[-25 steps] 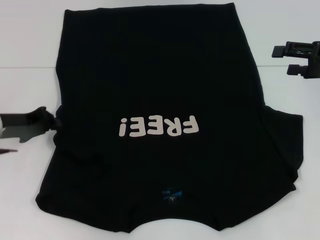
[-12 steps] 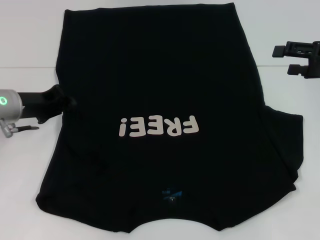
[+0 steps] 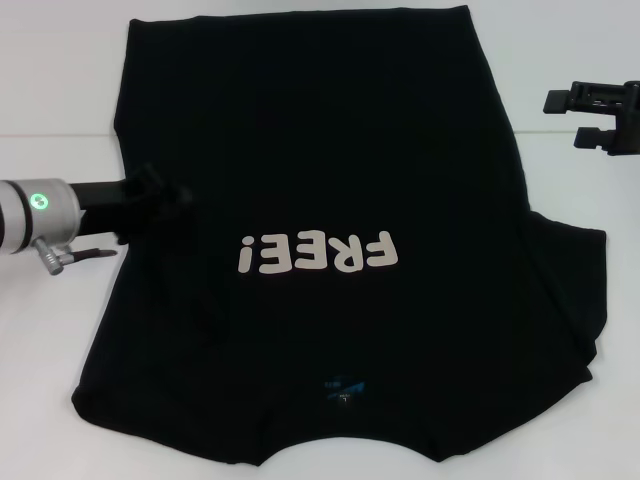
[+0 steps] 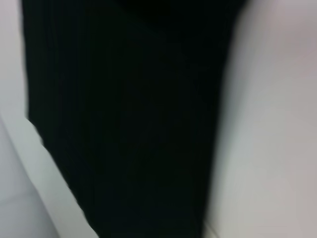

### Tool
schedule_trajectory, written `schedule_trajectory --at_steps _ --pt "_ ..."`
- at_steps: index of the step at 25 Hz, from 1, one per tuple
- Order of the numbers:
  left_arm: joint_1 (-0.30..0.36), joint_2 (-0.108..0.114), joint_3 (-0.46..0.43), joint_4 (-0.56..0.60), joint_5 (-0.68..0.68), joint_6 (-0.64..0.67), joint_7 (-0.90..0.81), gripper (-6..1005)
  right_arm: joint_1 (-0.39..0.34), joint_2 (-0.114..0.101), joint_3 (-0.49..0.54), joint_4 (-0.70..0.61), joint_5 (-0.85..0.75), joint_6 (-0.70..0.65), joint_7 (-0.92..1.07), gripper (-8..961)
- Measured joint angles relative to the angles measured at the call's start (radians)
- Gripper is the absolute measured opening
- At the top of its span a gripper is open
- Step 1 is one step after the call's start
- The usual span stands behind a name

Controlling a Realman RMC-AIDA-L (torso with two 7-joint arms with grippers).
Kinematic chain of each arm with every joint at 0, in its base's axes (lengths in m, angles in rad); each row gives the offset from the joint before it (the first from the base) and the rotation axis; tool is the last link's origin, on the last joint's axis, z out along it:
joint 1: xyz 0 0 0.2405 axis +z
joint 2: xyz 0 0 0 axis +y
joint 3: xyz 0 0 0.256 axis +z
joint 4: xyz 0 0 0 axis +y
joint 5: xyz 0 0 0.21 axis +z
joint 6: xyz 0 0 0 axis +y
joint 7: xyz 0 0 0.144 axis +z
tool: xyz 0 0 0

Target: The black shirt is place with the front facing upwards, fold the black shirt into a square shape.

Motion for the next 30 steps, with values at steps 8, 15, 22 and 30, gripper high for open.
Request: schedule_trajectory --at_steps 8,15,22,30 --pt "-0.008 0.011 0.006 0.01 -0.044 0.152 0.032 154 0.004 0.0 0.0 0.007 0.0 0.001 0.0 944" --pt "0.091 0.036 0.004 0.136 -0.055 0.456 0.433 453 -0.003 -0.005 0.0 0.007 0.003 -0.011 -0.053 943" --pt "0.2 -0.017 0.014 0.308 -0.043 0.613 0.813 544 -0.031 -0.033 0.005 -0.004 -0.037 -0.087 -0.088 943" --pt "0.217 -0.026 0.037 0.296 -0.031 0.62 0.787 535 -0.102 -0.061 0.055 -0.076 -0.22 -0.247 0.023 944"
